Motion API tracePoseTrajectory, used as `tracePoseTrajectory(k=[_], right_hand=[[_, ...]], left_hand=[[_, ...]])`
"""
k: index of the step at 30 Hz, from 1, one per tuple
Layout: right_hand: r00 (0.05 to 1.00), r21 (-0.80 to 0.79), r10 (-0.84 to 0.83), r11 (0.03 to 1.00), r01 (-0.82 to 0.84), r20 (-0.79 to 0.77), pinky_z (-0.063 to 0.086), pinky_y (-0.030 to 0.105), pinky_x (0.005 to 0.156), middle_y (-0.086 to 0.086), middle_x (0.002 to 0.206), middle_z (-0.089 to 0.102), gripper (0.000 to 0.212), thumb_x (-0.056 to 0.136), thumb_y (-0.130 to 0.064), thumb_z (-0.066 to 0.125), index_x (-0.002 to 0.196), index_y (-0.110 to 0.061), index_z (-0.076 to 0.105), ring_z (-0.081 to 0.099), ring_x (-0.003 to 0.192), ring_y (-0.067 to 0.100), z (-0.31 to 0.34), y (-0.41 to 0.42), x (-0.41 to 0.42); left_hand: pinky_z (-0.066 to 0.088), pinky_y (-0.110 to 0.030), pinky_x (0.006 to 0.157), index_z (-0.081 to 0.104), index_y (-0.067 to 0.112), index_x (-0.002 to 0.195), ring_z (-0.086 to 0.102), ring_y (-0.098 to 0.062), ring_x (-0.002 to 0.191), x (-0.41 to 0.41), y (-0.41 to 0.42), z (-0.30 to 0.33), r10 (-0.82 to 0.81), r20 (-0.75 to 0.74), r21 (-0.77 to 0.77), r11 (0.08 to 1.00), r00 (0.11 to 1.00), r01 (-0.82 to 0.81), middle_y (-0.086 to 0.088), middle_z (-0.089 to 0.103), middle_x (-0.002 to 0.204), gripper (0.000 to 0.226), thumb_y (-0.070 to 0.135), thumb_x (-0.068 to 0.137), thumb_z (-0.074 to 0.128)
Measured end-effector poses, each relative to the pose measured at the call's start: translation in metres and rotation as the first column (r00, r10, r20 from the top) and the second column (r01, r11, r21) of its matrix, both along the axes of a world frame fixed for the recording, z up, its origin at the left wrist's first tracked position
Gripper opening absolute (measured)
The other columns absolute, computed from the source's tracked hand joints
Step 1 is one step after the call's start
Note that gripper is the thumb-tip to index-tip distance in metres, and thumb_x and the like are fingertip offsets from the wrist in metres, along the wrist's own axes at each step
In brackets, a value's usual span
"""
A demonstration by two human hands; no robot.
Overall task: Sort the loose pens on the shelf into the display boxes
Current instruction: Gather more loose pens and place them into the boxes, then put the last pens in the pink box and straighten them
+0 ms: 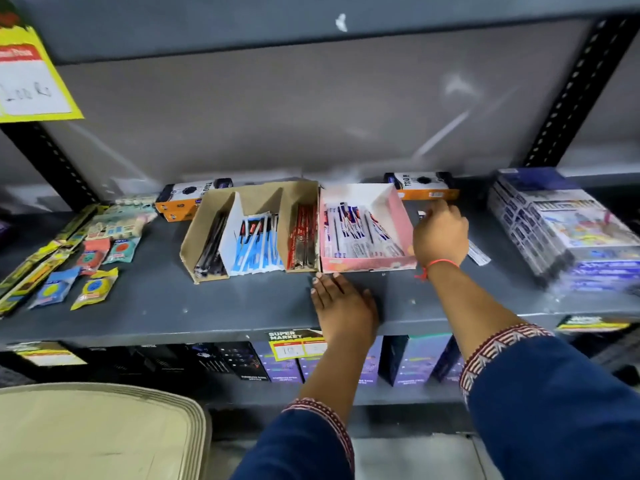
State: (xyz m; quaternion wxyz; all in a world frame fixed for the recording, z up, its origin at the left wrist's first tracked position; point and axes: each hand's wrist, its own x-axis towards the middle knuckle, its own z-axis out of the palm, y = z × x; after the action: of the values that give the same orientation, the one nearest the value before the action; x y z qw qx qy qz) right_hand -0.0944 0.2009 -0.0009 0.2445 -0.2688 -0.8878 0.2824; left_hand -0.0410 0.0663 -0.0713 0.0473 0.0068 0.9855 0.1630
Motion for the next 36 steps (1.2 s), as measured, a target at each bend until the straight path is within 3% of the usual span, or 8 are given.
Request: tracePoseTrajectory(k=[8, 17, 20, 23, 25, 27, 30, 36], right_hand=[[0.903, -0.127, 0.021, 0.991, 0.037, 0.428, 0.038, 0.048, 0.104, 0.023, 0.139, 0.042, 0.04, 0.09, -0.007, 0.043, 0.128, -0.004, 0.054, 0.036, 0.13, 0.041, -0.029, 0.028, 0.01], [0.958, -0.325, 0.032, 0.943, 0.065, 0.284, 0.048, 0.044, 0.091, 0.026, 0.126, 0.056, 0.034, 0.088, -0.001, 0.043, 0.121, 0.0, 0.048, 0.055, 0.113, 0.044, -0.03, 0.035, 0.001], [0.976, -0.437, -0.005, 0.893, 0.102, 0.219, 0.047, 0.036, 0.087, 0.023, 0.12, 0.061, 0.03, 0.085, 0.0, 0.046, 0.113, -0.001, 0.058, 0.058, 0.11, 0.039, -0.033, 0.041, 0.0], [0.996, -0.68, -0.078, 0.729, 0.08, 0.034, 0.045, 0.027, 0.075, 0.007, 0.088, 0.066, 0.017, 0.081, 0.003, 0.058, 0.085, -0.01, 0.067, 0.061, 0.095, 0.026, -0.032, 0.042, 0.003], [0.977, -0.864, -0.157, 0.501, -0.048, -0.145, 0.043, 0.022, 0.061, -0.001, 0.064, 0.061, 0.031, 0.078, 0.01, 0.058, 0.063, -0.017, 0.058, 0.057, 0.073, 0.019, -0.03, 0.036, 0.011], [0.951, -0.928, -0.181, 0.324, -0.184, -0.252, 0.038, 0.014, 0.047, -0.01, 0.047, 0.064, 0.036, 0.077, 0.012, 0.057, 0.06, -0.019, 0.057, 0.055, 0.051, 0.007, -0.028, 0.029, 0.021], [0.951, -0.943, -0.127, 0.216, -0.252, -0.283, 0.028, 0.01, 0.034, -0.016, 0.044, 0.066, 0.031, 0.079, 0.006, 0.058, 0.066, -0.021, 0.064, 0.051, 0.034, -0.005, -0.023, 0.018, 0.033], [0.935, -0.93, -0.025, 0.111, -0.35, -0.355, 0.032, 0.011, 0.038, -0.012, 0.053, 0.071, 0.025, 0.08, 0.004, 0.061, 0.076, -0.02, 0.068, 0.055, 0.046, 0.0, -0.016, 0.001, 0.041]], left_hand=[[-0.001, -0.047, 0.116, 0.007, -0.006, 0.144, 0.004, -0.042, 0.142, 0.001, 0.01, -0.006, 0.049, -0.064, -0.021, 0.999, 0.997, -0.05, -0.033, 0.008, 0.152, 0.067, 0.038, 0.098, 0.028], [0.001, -0.047, 0.116, 0.009, -0.005, 0.144, 0.007, -0.043, 0.141, 0.002, 0.008, -0.008, 0.043, -0.09, -0.032, 0.998, 0.995, -0.046, -0.033, 0.011, 0.151, 0.067, 0.039, 0.097, 0.027], [0.002, -0.047, 0.116, 0.009, -0.004, 0.144, 0.008, -0.043, 0.141, 0.001, 0.008, -0.01, 0.042, -0.1, -0.045, 0.998, 0.994, -0.046, -0.032, 0.013, 0.151, 0.067, 0.04, 0.097, 0.026], [0.001, -0.047, 0.117, 0.008, -0.002, 0.145, 0.007, -0.041, 0.141, 0.0, 0.008, -0.012, 0.048, -0.086, -0.047, 0.998, 0.995, -0.052, -0.031, 0.011, 0.152, 0.068, 0.042, 0.097, 0.025], [0.0, -0.046, 0.117, 0.008, -0.001, 0.146, 0.006, -0.04, 0.142, -0.002, 0.008, -0.012, 0.056, -0.079, -0.038, 0.998, 0.995, -0.059, -0.03, 0.01, 0.153, 0.067, 0.042, 0.096, 0.025], [0.0, -0.045, 0.117, 0.009, -0.001, 0.146, 0.006, -0.04, 0.142, -0.002, 0.008, -0.013, 0.056, -0.076, -0.033, 0.998, 0.996, -0.059, -0.031, 0.009, 0.153, 0.067, 0.042, 0.096, 0.025], [0.0, -0.046, 0.117, 0.009, -0.001, 0.146, 0.006, -0.041, 0.142, -0.002, 0.007, -0.013, 0.048, -0.072, -0.047, 0.998, 0.996, -0.051, -0.031, 0.009, 0.152, 0.068, 0.043, 0.096, 0.024], [0.001, -0.046, 0.117, 0.009, -0.001, 0.146, 0.006, -0.041, 0.142, -0.002, 0.006, -0.011, 0.041, -0.077, -0.054, 0.997, 0.996, -0.046, -0.031, 0.009, 0.153, 0.068, 0.043, 0.096, 0.025]])
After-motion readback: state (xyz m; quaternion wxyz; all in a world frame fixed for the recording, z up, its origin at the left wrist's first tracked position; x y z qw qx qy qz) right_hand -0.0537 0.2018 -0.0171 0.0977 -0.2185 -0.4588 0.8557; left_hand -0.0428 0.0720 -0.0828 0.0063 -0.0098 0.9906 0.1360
